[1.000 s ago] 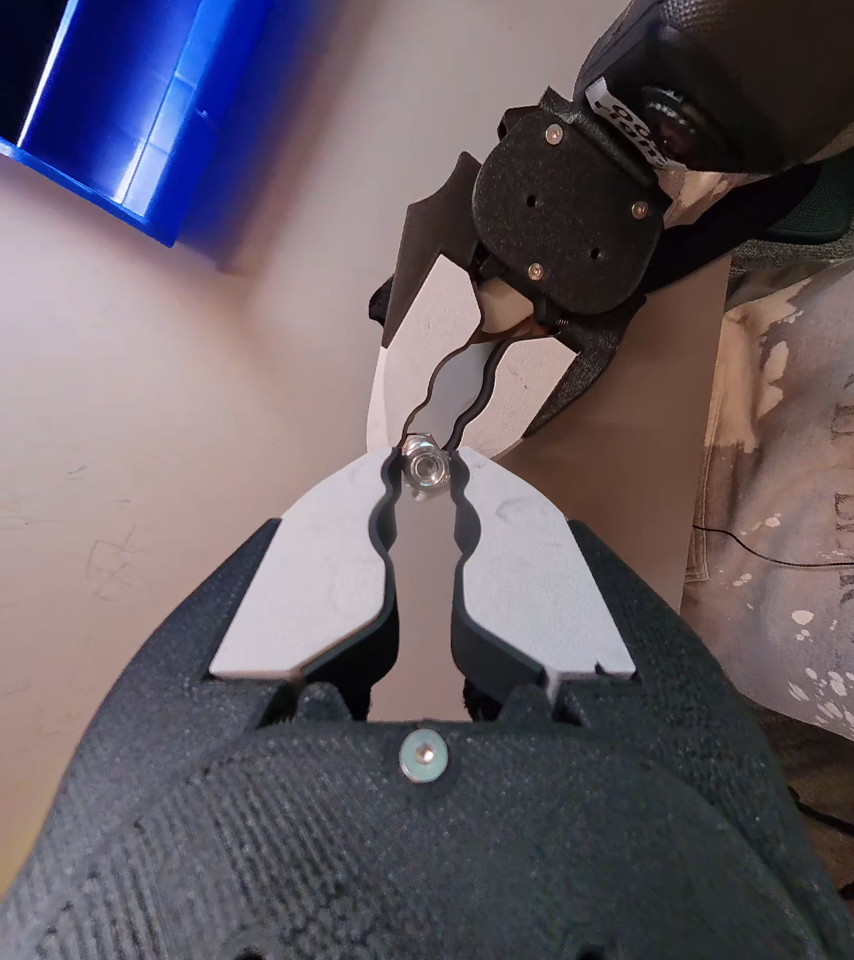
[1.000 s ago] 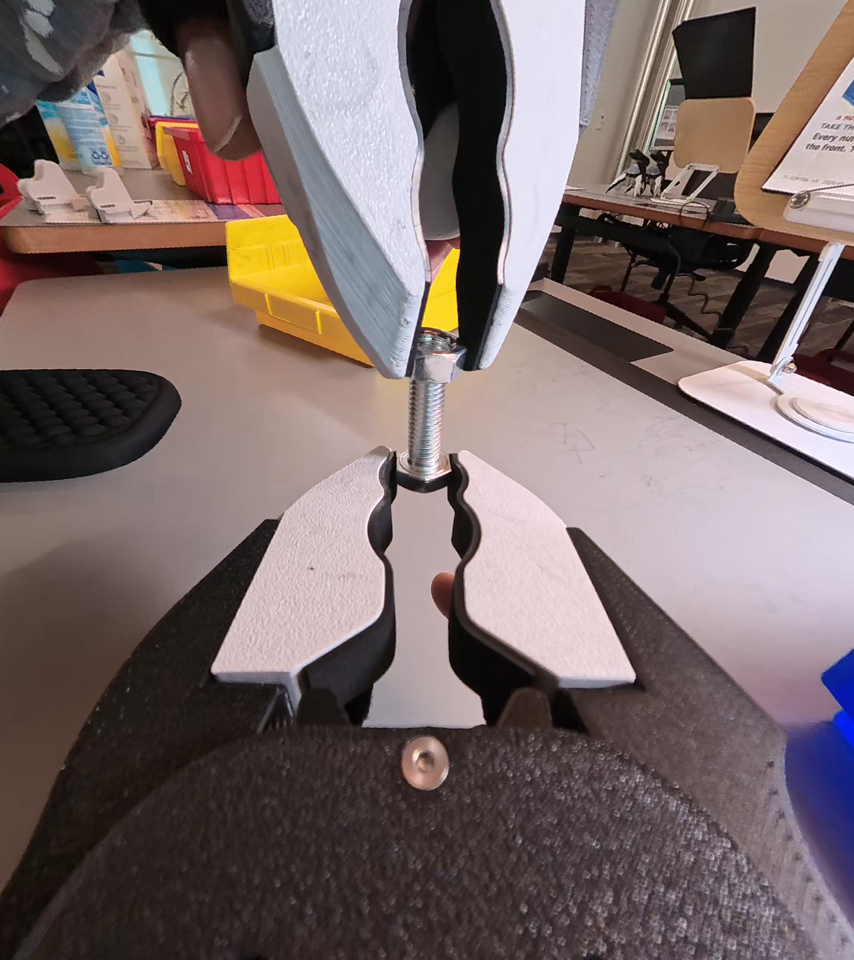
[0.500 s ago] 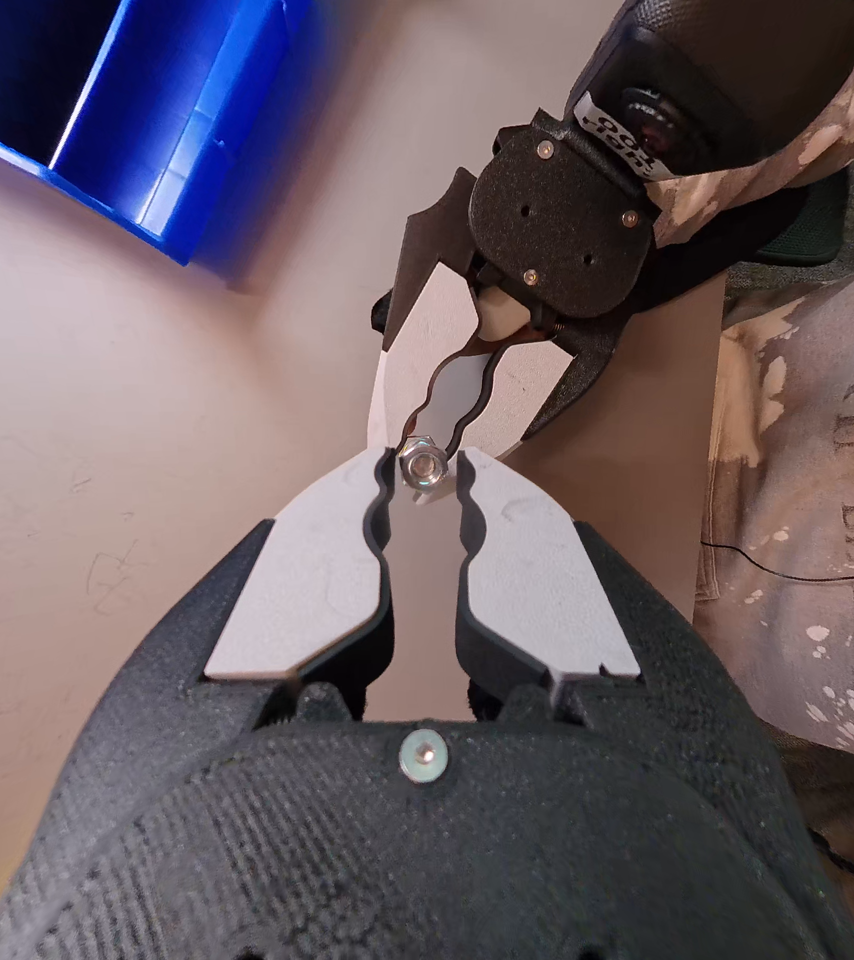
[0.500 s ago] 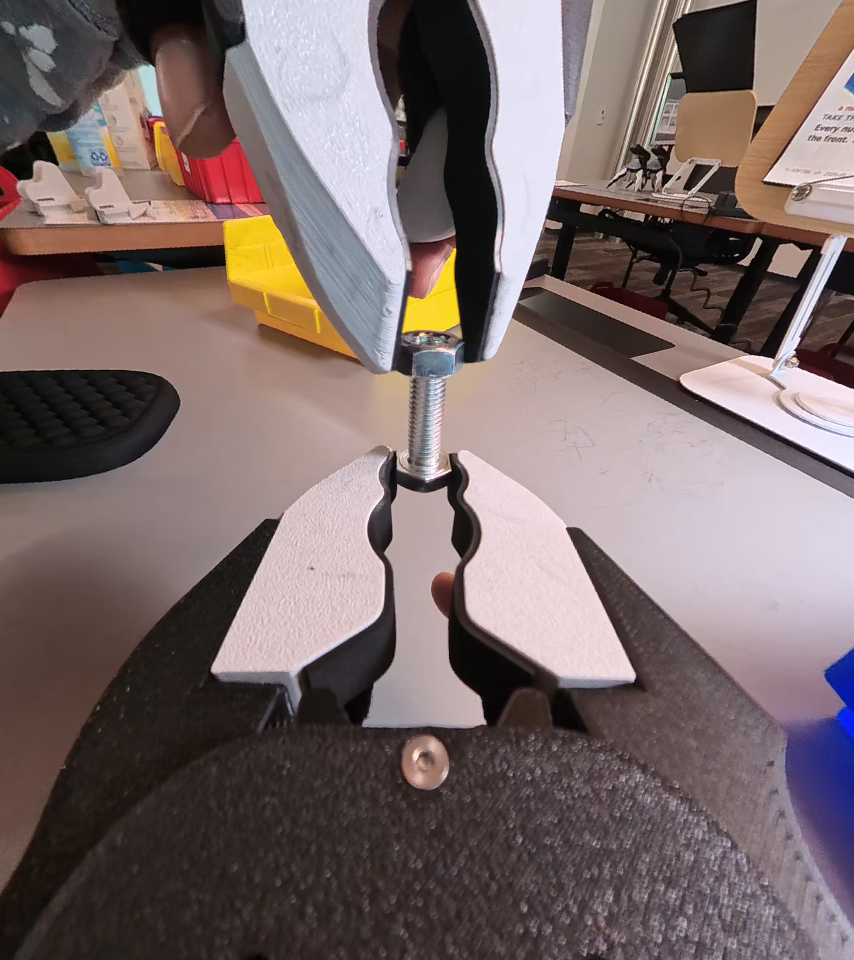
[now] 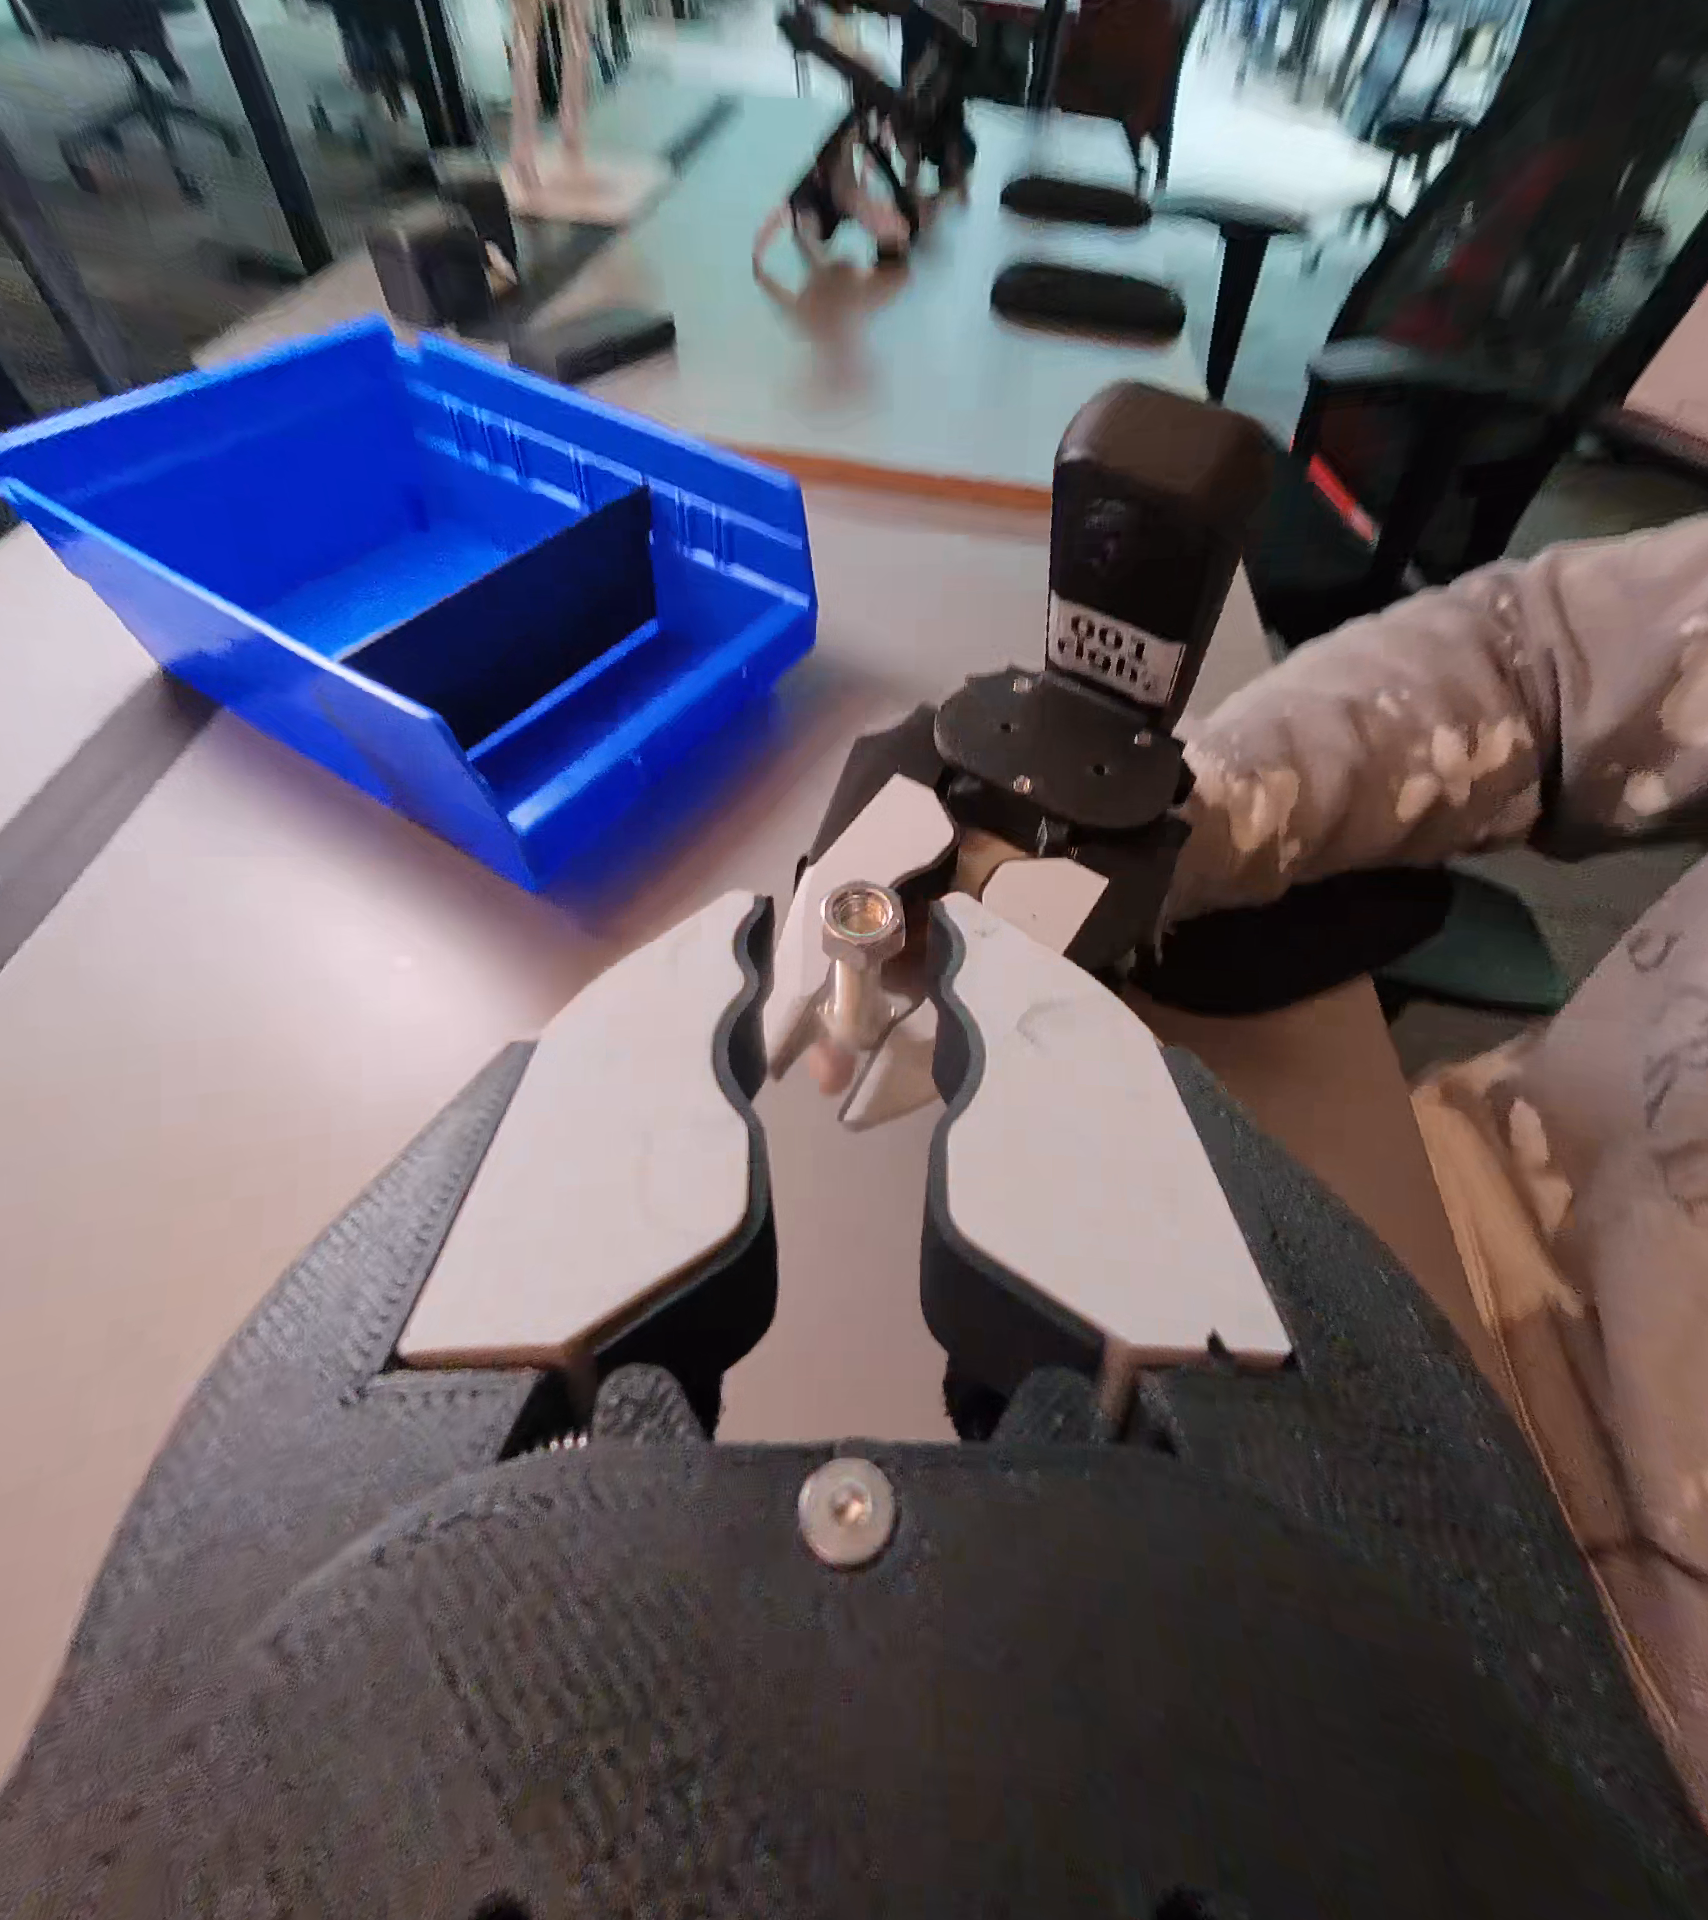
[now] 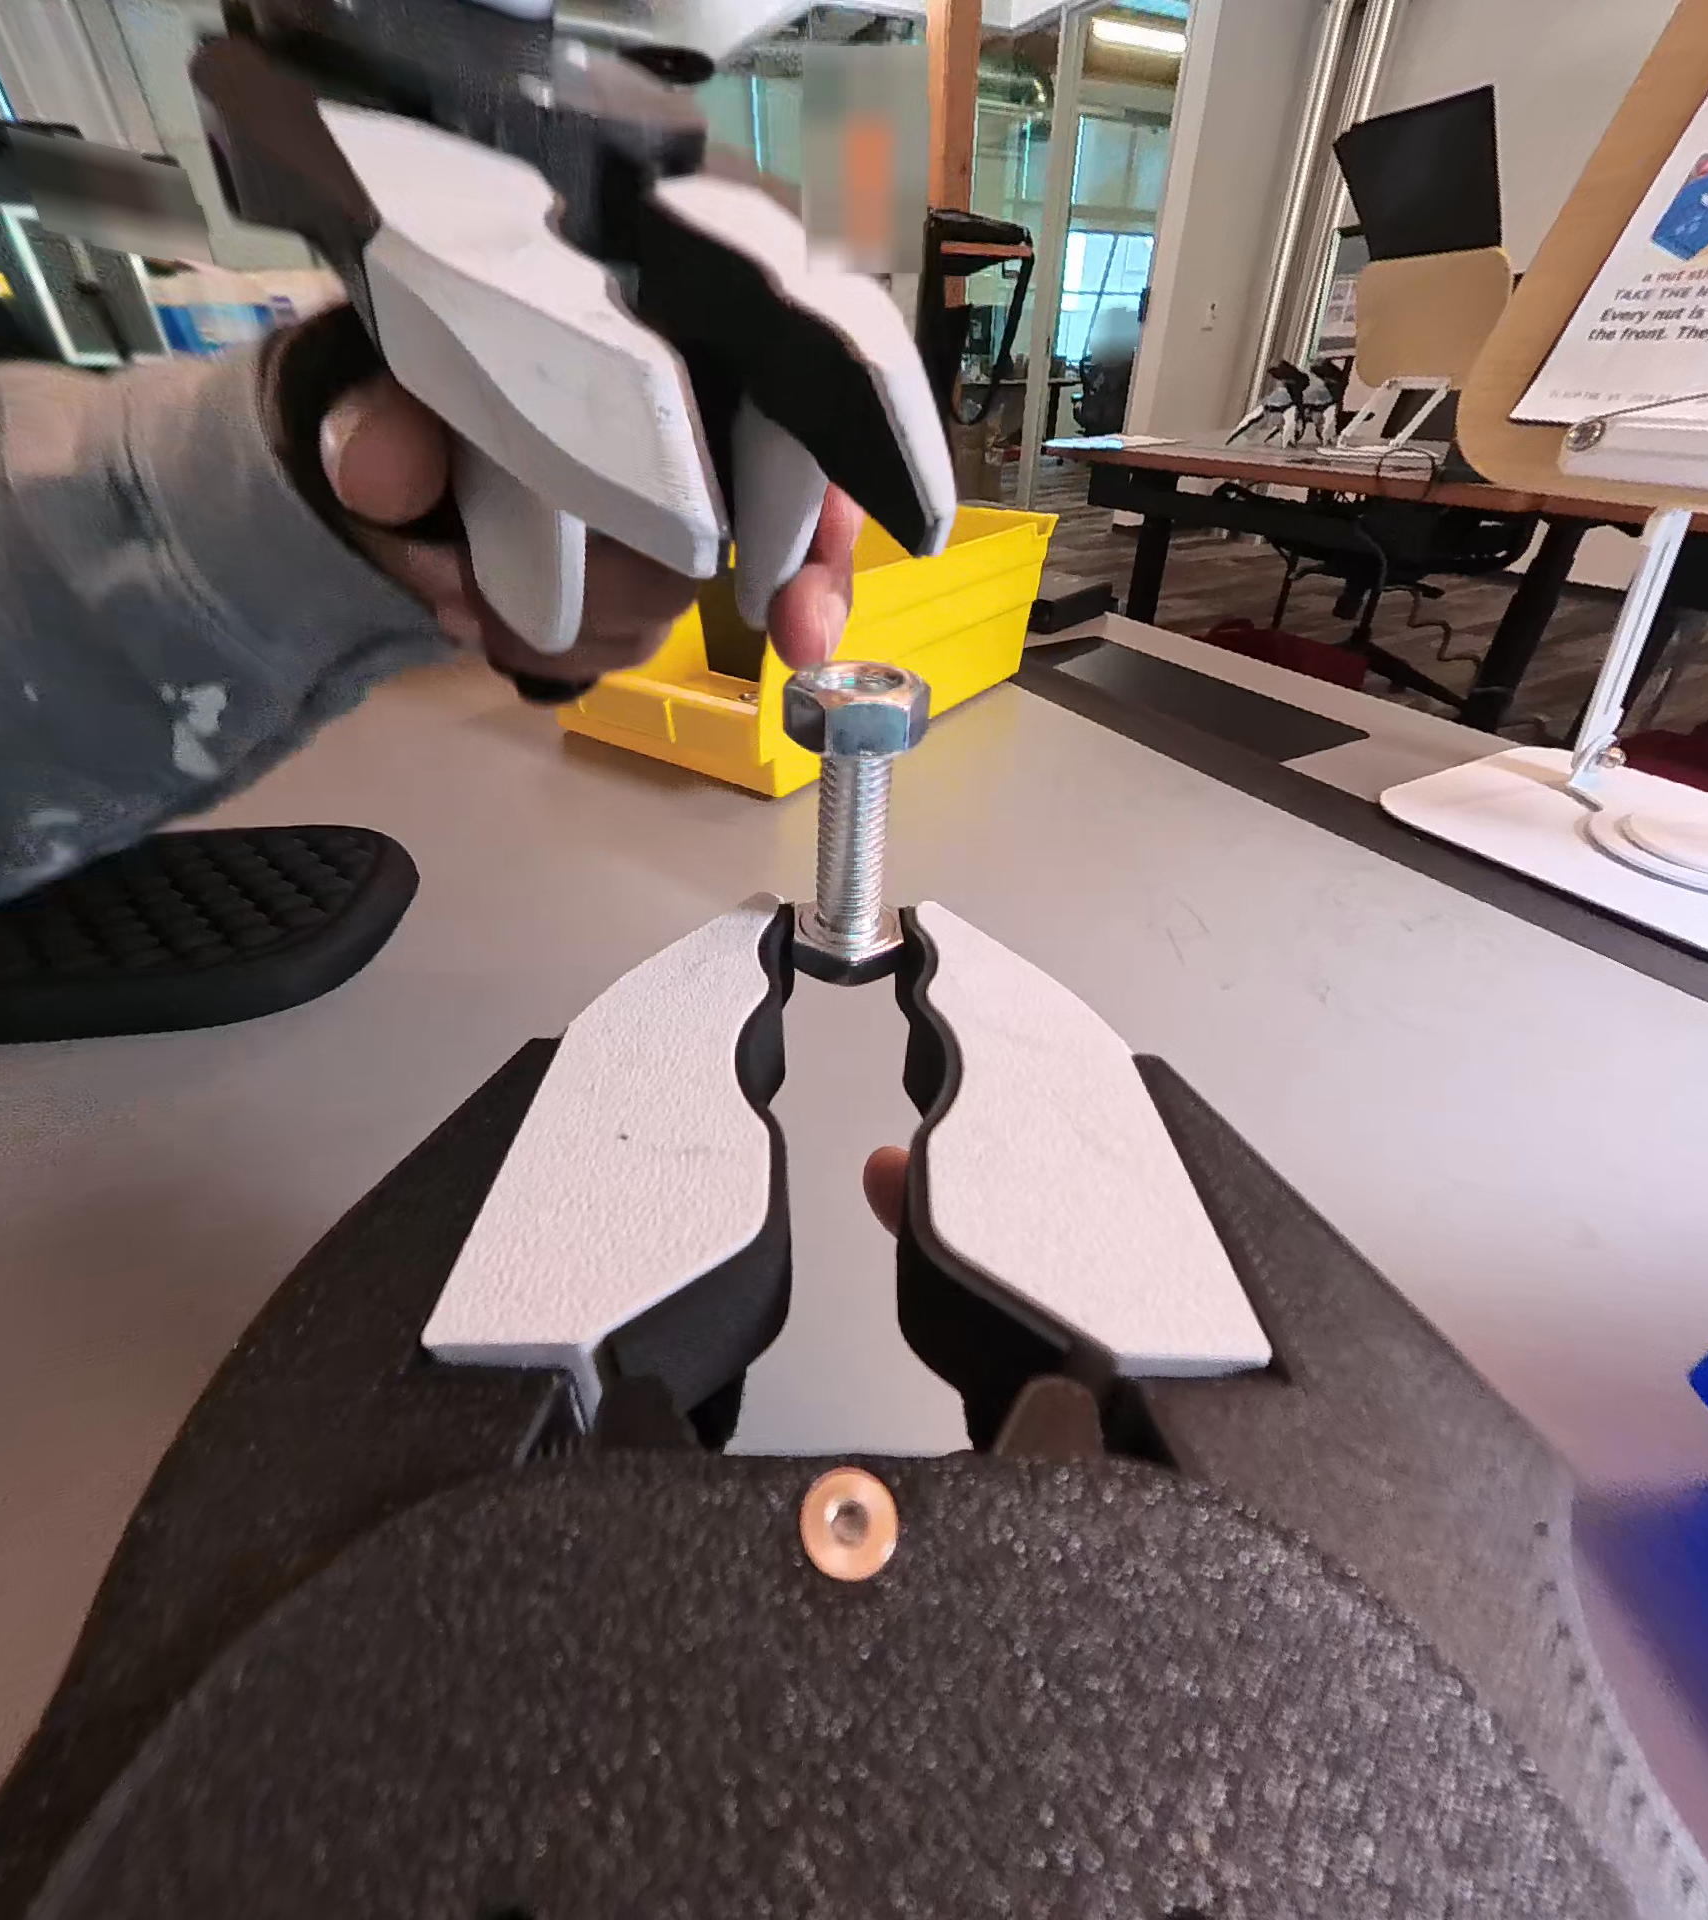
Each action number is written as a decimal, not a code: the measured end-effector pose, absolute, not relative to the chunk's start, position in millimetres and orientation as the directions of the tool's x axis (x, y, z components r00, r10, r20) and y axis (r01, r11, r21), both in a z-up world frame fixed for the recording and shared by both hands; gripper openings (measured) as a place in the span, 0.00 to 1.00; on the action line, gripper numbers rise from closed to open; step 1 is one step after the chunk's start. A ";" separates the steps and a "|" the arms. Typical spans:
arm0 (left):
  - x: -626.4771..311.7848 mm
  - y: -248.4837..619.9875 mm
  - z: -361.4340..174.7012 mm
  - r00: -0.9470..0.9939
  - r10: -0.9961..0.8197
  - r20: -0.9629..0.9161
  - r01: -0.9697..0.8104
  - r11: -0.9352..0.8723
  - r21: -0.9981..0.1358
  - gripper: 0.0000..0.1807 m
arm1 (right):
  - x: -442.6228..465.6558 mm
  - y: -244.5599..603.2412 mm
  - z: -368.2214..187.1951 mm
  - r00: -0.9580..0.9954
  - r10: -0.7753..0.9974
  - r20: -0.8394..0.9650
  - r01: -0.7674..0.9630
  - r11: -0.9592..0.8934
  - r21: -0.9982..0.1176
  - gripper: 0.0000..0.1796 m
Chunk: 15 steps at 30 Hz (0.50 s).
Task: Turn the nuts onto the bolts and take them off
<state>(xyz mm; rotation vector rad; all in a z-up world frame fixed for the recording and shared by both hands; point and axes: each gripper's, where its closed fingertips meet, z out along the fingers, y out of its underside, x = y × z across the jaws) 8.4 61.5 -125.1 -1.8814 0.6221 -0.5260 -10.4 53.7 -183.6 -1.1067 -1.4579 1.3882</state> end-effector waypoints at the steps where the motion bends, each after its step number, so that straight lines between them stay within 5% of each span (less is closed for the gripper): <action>1: 10.3 60.6 -125.6 0.774 -0.628 0.080 -0.136 -0.288 -0.948 0.16 | -9.9 52.2 -183.4 -0.285 0.959 -0.005 0.053 0.011 -0.999 0.10; 15: 11.7 66.6 -148.5 0.845 -0.531 0.069 -0.032 -0.180 -0.983 0.16 | -15.4 54.1 -196.1 -0.246 0.969 0.029 0.094 0.054 -0.994 0.10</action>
